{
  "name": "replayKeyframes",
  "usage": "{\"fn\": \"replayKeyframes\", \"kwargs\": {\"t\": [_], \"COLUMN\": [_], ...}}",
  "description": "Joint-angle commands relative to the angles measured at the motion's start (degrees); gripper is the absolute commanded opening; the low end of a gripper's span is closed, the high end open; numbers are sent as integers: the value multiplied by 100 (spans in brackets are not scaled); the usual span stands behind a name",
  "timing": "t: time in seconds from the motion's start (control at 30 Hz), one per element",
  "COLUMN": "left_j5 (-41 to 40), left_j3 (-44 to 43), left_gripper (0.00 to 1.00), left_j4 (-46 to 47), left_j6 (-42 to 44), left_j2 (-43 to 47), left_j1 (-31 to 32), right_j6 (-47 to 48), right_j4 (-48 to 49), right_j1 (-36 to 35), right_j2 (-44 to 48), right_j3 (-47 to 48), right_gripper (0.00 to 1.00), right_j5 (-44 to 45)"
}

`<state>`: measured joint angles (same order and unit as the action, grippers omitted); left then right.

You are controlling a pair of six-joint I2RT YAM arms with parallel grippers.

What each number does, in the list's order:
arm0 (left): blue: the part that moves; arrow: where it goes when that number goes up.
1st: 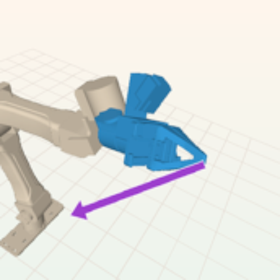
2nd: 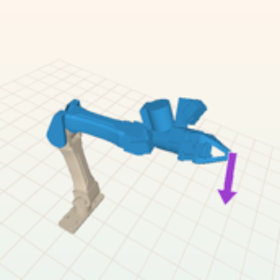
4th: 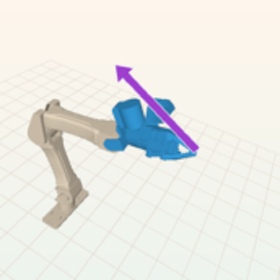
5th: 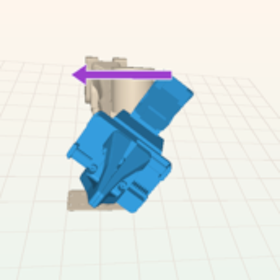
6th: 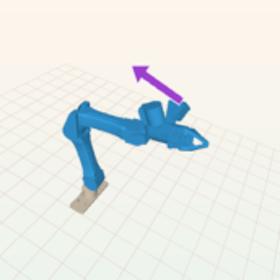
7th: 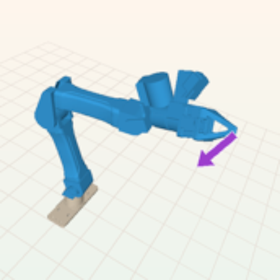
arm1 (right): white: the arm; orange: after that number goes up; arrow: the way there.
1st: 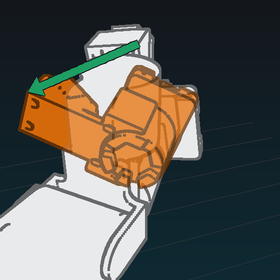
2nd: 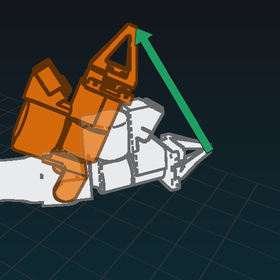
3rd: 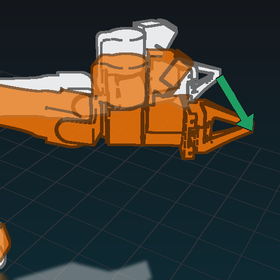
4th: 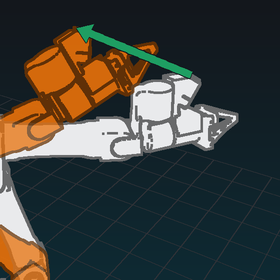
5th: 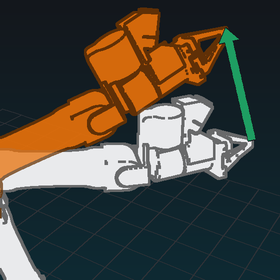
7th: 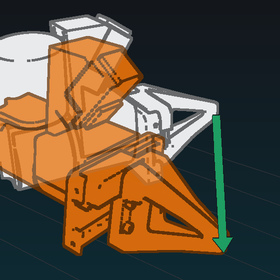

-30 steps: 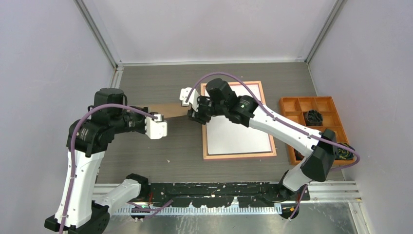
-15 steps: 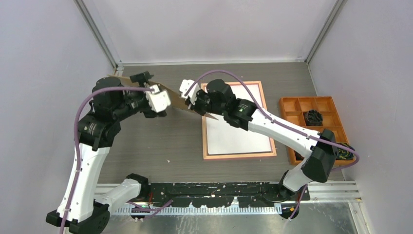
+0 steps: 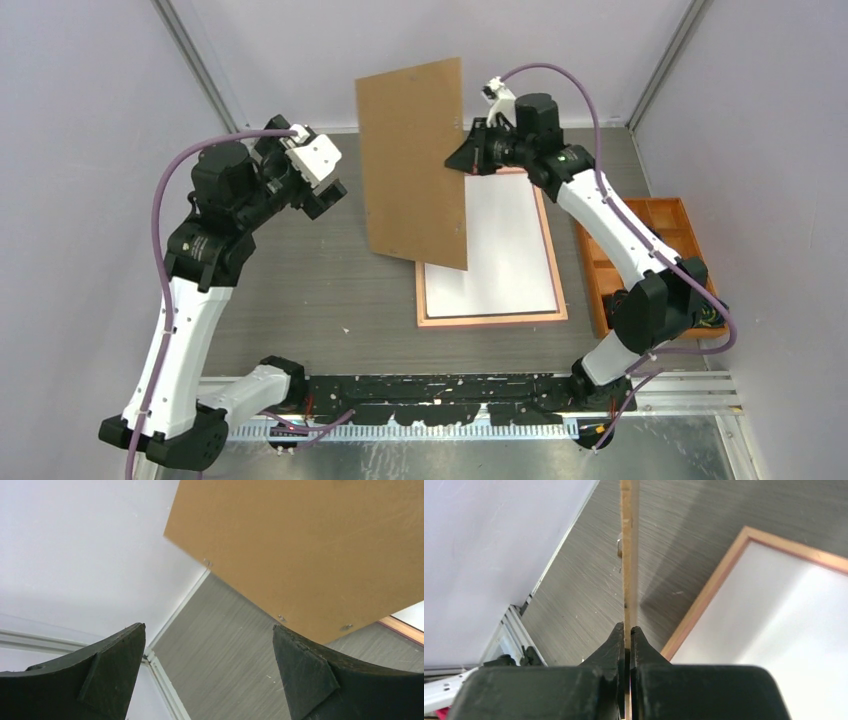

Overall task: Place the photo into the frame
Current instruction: Turn over the photo frame item at the center of the board.

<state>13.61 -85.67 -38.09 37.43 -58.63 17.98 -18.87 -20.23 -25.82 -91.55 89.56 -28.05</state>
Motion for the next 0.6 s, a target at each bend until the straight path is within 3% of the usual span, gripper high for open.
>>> {"fn": "replayKeyframes", "kwargs": {"t": [0.0, 0.2, 0.37, 0.5, 0.57], "left_j5": [-145, -450, -581, -168, -24], "left_j3": [147, 23, -579, -611, -559], "left_gripper": [100, 100, 100, 100, 95], "left_j4": [226, -442, -1172, -1070, -856], "left_j6": [-479, -881, -1671, -2167, -2417], "left_j2": [-61, -876, -2184, -2986, -3344], "left_j1": [-39, -40, -20, 71, 156], "right_j6": [-838, -806, -738, -947, -888], "right_j4": [-30, -605, -1674, -2201, -2552], "right_j1": [417, 1131, 1627, 1969, 2000], "right_j2": [572, 1539, 2331, 2888, 3020], "right_j3": [-46, -483, -459, -488, -392], "right_gripper": [1, 1, 1, 1, 1], "right_j5": [-1034, -570, 895, 1242, 1394]}}
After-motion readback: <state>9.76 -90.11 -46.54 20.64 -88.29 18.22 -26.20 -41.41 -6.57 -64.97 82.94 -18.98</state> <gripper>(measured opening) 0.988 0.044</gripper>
